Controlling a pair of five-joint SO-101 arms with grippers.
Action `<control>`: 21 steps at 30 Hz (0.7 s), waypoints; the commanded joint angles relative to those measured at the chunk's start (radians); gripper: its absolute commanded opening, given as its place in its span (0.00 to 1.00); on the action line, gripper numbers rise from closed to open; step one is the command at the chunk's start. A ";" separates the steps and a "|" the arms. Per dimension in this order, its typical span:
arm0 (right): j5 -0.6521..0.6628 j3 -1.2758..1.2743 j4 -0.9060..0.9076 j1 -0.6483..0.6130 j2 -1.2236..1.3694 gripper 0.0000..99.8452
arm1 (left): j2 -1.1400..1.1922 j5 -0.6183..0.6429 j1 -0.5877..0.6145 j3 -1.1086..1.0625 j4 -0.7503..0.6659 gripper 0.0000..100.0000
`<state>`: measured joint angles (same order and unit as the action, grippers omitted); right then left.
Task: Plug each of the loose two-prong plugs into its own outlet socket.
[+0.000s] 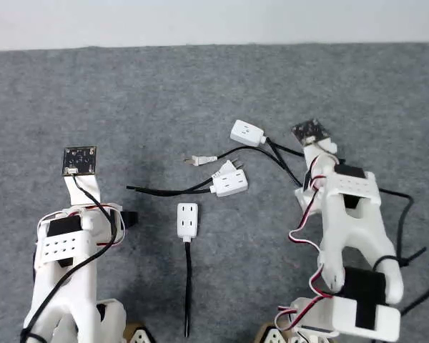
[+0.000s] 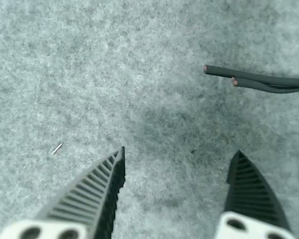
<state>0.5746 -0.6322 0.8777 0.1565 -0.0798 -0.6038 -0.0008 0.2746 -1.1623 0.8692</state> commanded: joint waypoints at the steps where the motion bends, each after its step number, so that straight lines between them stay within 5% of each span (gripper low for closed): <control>1: 0.084 0.087 0.012 0.045 -0.025 0.09 | -0.028 0.015 0.005 0.004 -0.031 0.31; 21: 0.107 0.201 0.010 0.058 0.248 0.09 | -0.028 0.015 0.005 0.004 -0.031 0.31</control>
<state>0.6651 -0.4895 0.8761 0.2163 0.1672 -0.6038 -0.0008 0.2746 -1.1623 0.8692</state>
